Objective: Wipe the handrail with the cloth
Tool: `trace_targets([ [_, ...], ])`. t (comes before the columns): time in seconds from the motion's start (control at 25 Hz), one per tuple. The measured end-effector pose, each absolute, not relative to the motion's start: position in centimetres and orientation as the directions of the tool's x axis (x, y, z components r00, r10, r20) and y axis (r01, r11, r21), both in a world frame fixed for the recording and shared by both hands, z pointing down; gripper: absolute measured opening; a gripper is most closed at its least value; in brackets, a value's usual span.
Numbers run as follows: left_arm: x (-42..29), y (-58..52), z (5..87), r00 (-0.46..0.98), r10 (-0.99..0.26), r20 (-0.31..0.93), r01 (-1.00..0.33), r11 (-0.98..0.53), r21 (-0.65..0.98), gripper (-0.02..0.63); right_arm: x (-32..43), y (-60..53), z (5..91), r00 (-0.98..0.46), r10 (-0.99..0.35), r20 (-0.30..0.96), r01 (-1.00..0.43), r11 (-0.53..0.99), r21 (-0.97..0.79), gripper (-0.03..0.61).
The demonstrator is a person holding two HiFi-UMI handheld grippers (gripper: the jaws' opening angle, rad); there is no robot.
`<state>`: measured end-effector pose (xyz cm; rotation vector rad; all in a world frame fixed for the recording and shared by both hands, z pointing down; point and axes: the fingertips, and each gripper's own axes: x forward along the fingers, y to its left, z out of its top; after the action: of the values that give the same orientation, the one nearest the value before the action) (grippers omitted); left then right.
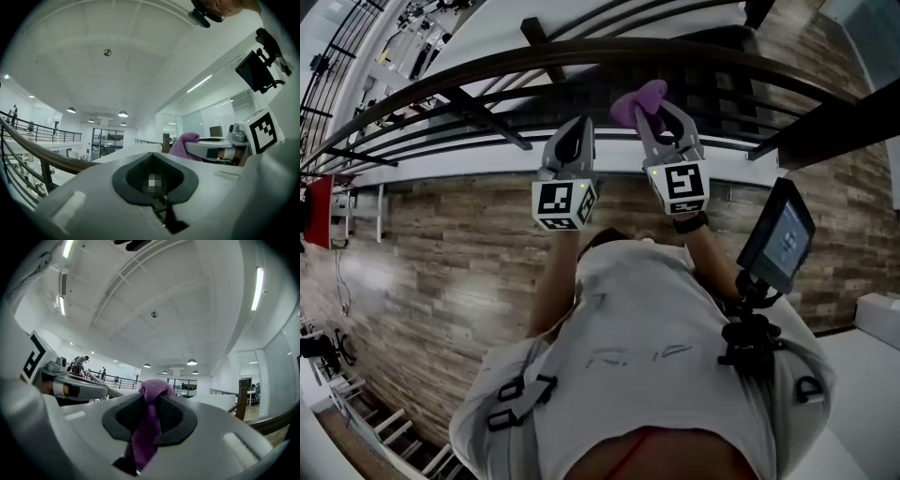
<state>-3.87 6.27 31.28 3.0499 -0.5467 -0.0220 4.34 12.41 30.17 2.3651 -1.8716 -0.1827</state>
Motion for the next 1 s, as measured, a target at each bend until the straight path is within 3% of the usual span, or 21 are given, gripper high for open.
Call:
trace_targets([
  [0.32,-7.6,-2.8,32.0,0.879,-0.477,0.011,-0.477,-0.878,0.052,0.002,1.5,3.0,30.2,0.087,-0.996,-0.018,-0.981,-0.088,0.173,0.069],
  [0.72,-16.2,-24.4,34.2,0.714,-0.700,0.006,-0.700,-0.714,0.024,0.002,-7.9,-24.5,31.0,-0.265,-0.964,0.022,-0.919,0.260,0.296,0.071],
  [1.0,-21.1,-33.4,34.0,0.645,-0.764,0.025,-0.763,-0.641,0.086,0.002,-15.6,-42.7,33.9,-0.398,-0.885,0.242,-0.807,0.463,0.365,0.072],
])
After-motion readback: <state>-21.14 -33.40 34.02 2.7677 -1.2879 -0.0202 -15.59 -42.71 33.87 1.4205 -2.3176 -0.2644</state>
